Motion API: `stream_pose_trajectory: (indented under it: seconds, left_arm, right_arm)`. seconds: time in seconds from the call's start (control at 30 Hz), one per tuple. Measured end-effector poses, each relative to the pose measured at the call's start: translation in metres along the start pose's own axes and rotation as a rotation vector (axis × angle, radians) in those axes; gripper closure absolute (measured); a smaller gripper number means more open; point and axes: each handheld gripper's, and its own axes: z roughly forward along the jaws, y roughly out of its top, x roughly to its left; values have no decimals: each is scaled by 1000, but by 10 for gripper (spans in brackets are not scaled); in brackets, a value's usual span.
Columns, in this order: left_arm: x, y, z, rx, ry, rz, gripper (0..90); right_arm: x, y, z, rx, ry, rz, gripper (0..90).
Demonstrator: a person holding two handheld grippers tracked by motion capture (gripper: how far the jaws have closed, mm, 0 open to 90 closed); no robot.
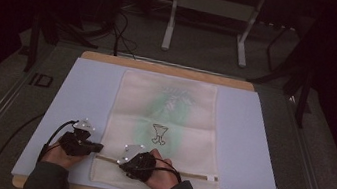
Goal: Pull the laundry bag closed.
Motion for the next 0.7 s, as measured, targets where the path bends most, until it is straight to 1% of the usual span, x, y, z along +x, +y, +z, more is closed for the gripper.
stream_pose_trajectory:
  seconds: [0.1, 0.13, 0.23, 0.5, 0.57, 0.7]
  left_arm:
    - [0, 0, 0, 1, 0, 0, 898]
    - [0, 0, 0, 1, 0, -1, 898]
    - [0, 0, 0, 0, -1, 0, 898]
    - [0, 0, 0, 1, -2, 0, 898]
    - [1, 0, 0, 0, -3, -2, 898]
    - [0, 0, 0, 1, -3, -2, 898]
  right_arm:
    - [0, -2, -1, -1, -1, 0, 823]
    - [0, -3, -2, 3, -1, 11, 823]
    - [-1, -5, -4, -7, -6, 4, 823]
    - [0, -10, -8, -1, -11, 8, 823]
    - [1, -10, -9, -1, -11, 16, 823]
    - [0, -12, -11, -4, -14, 7, 823]
